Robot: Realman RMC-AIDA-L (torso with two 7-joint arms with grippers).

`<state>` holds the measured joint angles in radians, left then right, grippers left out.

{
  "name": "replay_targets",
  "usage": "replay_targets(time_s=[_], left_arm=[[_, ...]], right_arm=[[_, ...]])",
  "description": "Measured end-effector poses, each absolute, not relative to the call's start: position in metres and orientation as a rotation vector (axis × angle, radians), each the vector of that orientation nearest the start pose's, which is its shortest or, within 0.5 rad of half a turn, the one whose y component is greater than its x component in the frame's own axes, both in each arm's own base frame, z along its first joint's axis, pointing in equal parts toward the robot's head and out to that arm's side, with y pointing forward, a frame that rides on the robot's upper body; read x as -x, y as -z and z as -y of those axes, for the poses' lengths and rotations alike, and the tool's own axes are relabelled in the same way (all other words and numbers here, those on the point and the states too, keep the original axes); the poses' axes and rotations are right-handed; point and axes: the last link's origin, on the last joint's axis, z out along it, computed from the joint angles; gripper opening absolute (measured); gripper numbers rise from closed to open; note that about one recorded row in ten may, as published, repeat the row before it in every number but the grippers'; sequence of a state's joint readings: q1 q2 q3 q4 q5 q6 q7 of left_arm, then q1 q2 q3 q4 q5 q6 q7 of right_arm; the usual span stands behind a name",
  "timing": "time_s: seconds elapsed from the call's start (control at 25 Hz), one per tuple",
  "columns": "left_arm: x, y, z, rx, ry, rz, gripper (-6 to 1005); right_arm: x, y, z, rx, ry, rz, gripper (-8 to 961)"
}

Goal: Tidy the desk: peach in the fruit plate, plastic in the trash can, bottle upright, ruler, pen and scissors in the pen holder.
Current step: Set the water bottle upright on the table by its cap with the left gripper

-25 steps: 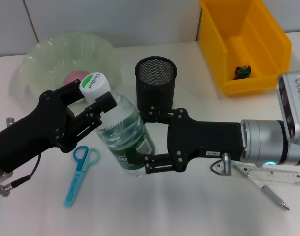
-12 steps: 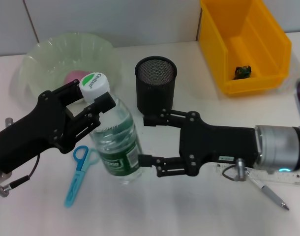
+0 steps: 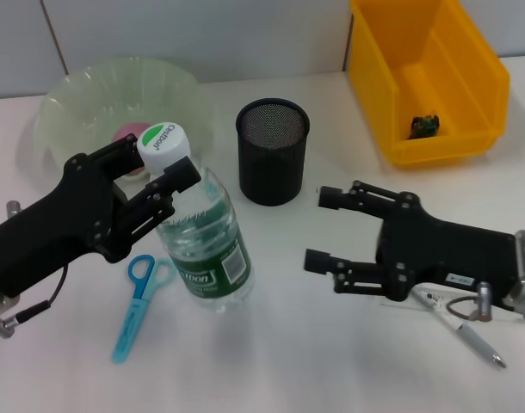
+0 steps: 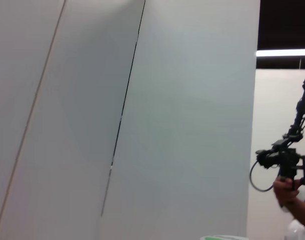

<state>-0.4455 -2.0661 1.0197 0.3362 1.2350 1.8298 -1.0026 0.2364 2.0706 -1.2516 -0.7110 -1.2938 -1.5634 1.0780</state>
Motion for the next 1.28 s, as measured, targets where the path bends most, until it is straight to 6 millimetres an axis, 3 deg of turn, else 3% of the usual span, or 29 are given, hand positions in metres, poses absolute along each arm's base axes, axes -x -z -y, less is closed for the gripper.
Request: replay_targets(time_s=[0.16, 0.24, 0.6, 1.28], left_arm=[[0.229, 0.004, -0.280, 2.433, 1.530, 0.346, 516], [0.233, 0.005, -0.292, 2.395, 1.395, 0.244, 518], [0.239, 0.002, -0.311, 2.326, 1.269, 0.220, 527], [0.272, -0.009, -0.321, 2.171, 1.070, 0.265, 545]], right_arm=[[-0.257, 0.014, -0.264, 2.577, -1.072, -0.334, 818], [-0.259, 0.015, -0.263, 2.577, -1.065, -0.341, 818], [-0.262, 0.016, -0.262, 2.580, -1.053, -0.361, 819], [-0.264, 0.015, -0.263, 2.573, -1.043, -0.369, 818]])
